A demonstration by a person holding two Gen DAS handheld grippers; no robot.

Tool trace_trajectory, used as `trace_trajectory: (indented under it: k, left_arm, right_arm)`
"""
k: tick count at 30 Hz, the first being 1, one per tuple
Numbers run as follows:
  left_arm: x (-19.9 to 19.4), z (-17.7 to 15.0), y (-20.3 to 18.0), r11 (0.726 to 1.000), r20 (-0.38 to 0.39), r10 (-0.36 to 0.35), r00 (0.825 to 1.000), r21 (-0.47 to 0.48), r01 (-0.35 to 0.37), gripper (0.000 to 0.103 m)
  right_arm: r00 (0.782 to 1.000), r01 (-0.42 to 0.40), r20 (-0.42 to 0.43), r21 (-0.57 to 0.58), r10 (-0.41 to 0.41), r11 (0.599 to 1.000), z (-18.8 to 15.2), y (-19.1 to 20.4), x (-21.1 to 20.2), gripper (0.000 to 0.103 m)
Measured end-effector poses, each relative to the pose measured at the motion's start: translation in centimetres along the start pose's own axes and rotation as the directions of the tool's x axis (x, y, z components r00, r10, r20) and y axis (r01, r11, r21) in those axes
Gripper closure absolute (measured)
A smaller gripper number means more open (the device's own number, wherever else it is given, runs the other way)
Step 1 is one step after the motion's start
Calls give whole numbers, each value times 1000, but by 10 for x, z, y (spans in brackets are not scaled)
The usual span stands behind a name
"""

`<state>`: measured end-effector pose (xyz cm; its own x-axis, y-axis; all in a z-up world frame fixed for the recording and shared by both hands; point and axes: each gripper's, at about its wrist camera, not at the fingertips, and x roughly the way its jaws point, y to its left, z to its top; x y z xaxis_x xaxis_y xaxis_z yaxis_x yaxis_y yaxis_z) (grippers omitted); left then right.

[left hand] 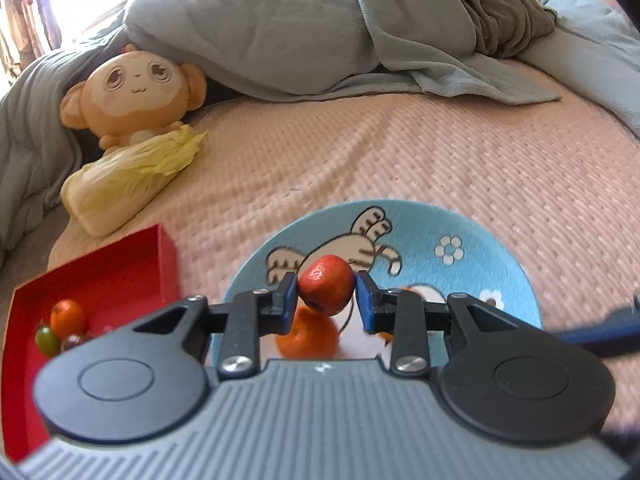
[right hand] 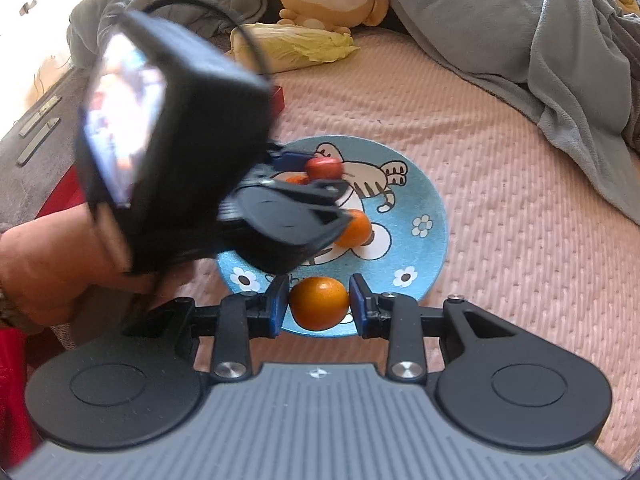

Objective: Organize fruits
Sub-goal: 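Lower both held fruits onto the plate and open both grippers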

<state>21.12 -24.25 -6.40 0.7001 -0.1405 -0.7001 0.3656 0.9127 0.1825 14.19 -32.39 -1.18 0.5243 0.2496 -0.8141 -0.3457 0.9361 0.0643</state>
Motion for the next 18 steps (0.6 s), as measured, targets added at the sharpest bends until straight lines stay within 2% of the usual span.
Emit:
trace_trajectory:
  k: [8, 11, 13, 15, 18]
  left_arm:
    - [18, 10, 1, 1000, -4, 16, 1000, -8, -16, 67]
    - [19, 11, 2, 1000, -10, -2, 1000, -17, 2, 67]
    - [18, 12, 2, 1000, -4, -9, 1000, -19, 9, 60]
    - [14, 13, 2, 1000, 12, -3, 1000, -22, 3, 41]
    - [6, 16, 2, 1000, 34, -13, 999, -24, 14, 41]
  right_arm:
    - [1000, 3, -22, -9, -3, 1000, 2, -3, 8, 65]
    - [999, -2, -33, -17, 1, 1000, 2, -2, 12, 65]
    - [999, -2, -38, -22, 1, 1000, 2, -2, 14, 65]
    - [999, -1, -45, -22, 0, 1000, 2, -2, 17, 65]
    - [999, -3, -52, -25, 1, 1000, 2, 0, 21, 65]
